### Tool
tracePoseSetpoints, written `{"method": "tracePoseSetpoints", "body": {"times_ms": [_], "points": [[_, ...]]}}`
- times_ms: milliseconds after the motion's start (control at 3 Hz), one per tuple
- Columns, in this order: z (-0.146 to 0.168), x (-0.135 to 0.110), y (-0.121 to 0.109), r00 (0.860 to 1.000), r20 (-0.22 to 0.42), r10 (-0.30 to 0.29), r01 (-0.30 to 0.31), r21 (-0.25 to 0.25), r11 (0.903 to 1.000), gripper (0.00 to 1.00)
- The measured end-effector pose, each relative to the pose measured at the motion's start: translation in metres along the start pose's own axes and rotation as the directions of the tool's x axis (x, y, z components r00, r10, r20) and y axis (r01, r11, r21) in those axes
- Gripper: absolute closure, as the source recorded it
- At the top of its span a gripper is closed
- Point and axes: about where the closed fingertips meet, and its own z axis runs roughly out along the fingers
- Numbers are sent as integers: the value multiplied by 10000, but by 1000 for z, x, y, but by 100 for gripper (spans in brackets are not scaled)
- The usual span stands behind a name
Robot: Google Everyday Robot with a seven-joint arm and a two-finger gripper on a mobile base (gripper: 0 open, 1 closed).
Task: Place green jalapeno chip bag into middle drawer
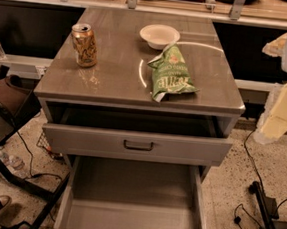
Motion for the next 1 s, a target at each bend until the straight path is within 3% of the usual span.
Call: {"method": "tracePoseSetpoints", "body": {"times_ms": [333,667,1000], "points": [[-1,-3,-3,9999,137,66,-68,119,9999,0],[3,-10,-20,9962,508,708,-736,556,9957,0],[19,-28,-74,9671,1269,2203,-2355,1208,9643,0]]}}
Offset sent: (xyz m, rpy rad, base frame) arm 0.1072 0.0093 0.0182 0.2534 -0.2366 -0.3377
